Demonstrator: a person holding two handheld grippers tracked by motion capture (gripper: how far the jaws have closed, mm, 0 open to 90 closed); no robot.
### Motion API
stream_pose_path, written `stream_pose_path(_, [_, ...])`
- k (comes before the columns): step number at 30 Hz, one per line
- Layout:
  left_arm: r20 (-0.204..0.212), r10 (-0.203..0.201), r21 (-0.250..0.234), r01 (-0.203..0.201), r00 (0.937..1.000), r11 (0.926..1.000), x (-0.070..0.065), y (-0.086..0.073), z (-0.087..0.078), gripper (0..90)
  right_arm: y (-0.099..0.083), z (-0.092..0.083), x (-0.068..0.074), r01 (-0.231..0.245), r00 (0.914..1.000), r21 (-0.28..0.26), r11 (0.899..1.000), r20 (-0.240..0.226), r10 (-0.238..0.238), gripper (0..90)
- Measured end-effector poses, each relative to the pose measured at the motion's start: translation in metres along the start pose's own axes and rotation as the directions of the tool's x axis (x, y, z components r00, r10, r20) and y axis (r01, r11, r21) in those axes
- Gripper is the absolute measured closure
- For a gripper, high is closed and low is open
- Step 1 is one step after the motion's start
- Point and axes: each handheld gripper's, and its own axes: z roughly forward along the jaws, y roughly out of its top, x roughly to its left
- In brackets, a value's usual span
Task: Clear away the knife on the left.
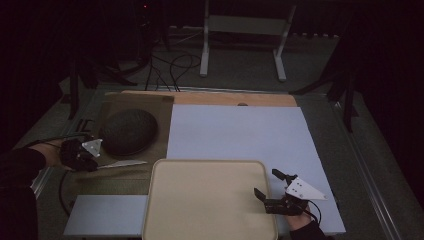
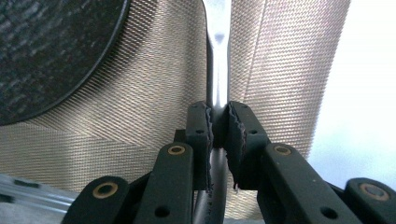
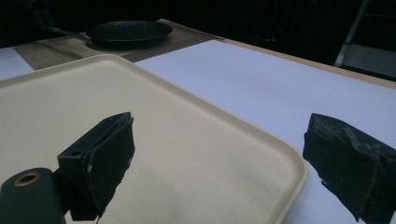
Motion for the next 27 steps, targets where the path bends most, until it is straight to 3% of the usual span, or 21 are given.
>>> stream_pose_path(10, [0.009,-0.048,-0.054,0.049,0.9988,0.9973,-0.011,0.024,-0.019,80.0,0.001,0.0,0.0,-0.003,1.0,-0.01,1.0,-0.008,0.003,8.8])
stream_pose_path(15, [-0.008,-0.082,-0.046,0.082,0.9966,0.9956,-0.016,0.038,-0.021,80.0,0.001,0.0,0.0,-0.003,0.9999,-0.012,1.0,-0.01,0.003,8.8])
stream_pose_path(17, [-0.009,-0.127,-0.032,0.126,0.9919,0.9915,-0.017,0.043,-0.02,80.0,0.0,0.0,0.0,-0.008,0.9999,-0.012,1.0,-0.008,0.008,8.7])
stream_pose_path(20, [-0.022,-0.136,-0.02,0.135,0.9905,0.9906,-0.021,0.049,-0.018,80.0,0.001,0.0,0.0,-0.007,0.9999,-0.015,1.0,-0.007,0.007,8.8])
stream_pose_path(21, [-0.006,-0.156,-0.02,0.156,0.9877,0.9875,-0.022,0.051,-0.018,80.0,0.001,-0.001,-0.001,-0.005,1.0,-0.015,1.0,-0.007,0.005,8.8])
stream_pose_path(22, [-0.004,-0.152,-0.023,0.152,0.9883,0.9881,-0.024,0.052,-0.018,80.0,0.001,-0.001,-0.001,-0.004,1.0,-0.017,1.0,-0.006,0.004,8.7])
stream_pose_path(24, [0.017,-0.183,-0.028,0.183,0.983,0.9827,-0.027,0.056,-0.018,80.0,0.001,-0.001,-0.001,-0.007,1.0,-0.02,1.0,-0.003,0.007,8.8])
stream_pose_path(27, [0.002,-0.213,-0.042,0.213,0.9771,0.9762,-0.031,0.061,-0.02,80.0,0.001,-0.002,-0.002,-0.01,0.9999,-0.022,1.0,-0.004,0.009,8.8])
